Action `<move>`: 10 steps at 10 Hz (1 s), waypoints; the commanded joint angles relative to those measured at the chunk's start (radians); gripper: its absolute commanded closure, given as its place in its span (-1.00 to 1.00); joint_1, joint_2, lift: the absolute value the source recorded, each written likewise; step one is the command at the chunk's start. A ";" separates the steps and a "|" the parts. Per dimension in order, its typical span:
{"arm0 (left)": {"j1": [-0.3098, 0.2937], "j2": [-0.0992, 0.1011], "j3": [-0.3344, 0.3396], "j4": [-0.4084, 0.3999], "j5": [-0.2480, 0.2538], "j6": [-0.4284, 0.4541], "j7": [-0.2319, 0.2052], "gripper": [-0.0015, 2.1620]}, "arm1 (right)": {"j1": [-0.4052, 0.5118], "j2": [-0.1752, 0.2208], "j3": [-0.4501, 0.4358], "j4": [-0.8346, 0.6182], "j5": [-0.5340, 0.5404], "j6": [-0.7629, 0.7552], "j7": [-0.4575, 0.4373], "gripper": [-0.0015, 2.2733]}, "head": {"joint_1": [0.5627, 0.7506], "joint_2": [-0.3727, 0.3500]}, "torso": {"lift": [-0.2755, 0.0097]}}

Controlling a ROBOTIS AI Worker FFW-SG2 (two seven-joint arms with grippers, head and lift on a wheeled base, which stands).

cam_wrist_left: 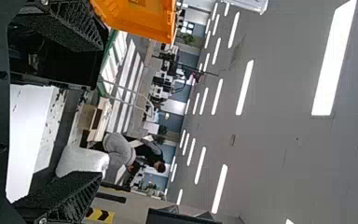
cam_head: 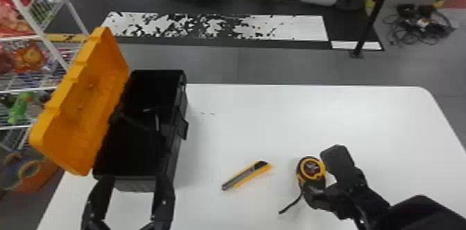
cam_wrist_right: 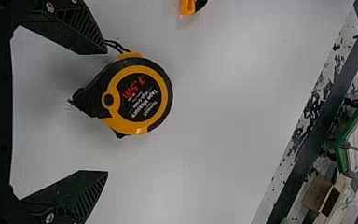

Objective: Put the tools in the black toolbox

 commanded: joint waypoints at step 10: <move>-0.005 0.003 -0.001 0.008 0.000 0.001 0.000 -0.97 | -0.166 0.036 0.081 0.176 0.012 0.091 0.016 -0.24 | 0.41 0.29 | 0.66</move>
